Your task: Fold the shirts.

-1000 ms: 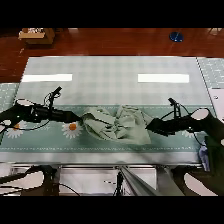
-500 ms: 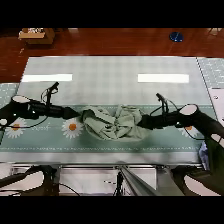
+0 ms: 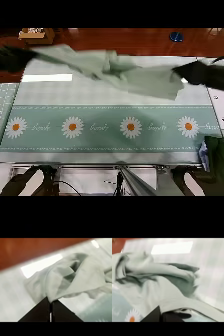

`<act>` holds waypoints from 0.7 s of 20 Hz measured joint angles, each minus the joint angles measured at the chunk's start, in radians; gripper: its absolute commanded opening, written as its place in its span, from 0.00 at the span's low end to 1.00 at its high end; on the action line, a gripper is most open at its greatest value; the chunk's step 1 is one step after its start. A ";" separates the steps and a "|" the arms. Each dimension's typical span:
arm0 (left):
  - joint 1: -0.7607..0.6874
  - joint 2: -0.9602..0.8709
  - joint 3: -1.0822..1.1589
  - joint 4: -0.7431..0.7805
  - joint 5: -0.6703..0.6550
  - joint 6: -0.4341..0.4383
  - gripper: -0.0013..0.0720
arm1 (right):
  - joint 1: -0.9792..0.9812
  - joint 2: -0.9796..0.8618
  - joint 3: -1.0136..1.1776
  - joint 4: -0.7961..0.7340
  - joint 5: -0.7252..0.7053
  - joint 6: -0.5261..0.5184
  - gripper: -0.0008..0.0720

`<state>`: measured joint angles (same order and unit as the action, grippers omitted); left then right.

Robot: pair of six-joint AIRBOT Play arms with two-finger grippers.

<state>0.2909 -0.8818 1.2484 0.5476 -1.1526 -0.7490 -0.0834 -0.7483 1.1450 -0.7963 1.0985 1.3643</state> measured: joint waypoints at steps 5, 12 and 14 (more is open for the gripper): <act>0.028 0.137 0.199 0.048 0.066 -0.095 0.04 | -0.041 0.066 0.192 -0.040 0.004 0.081 0.06; 0.034 0.273 0.297 0.171 0.090 -0.236 0.04 | -0.050 0.082 0.364 -0.015 0.042 0.147 0.06; 0.034 0.304 0.349 0.190 0.098 -0.246 0.04 | -0.050 0.082 0.428 -0.005 0.074 0.175 0.06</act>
<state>0.3252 -0.5774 1.5974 0.7376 -1.0542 -0.9955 -0.1337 -0.6659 1.5730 -0.8017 1.1721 1.5394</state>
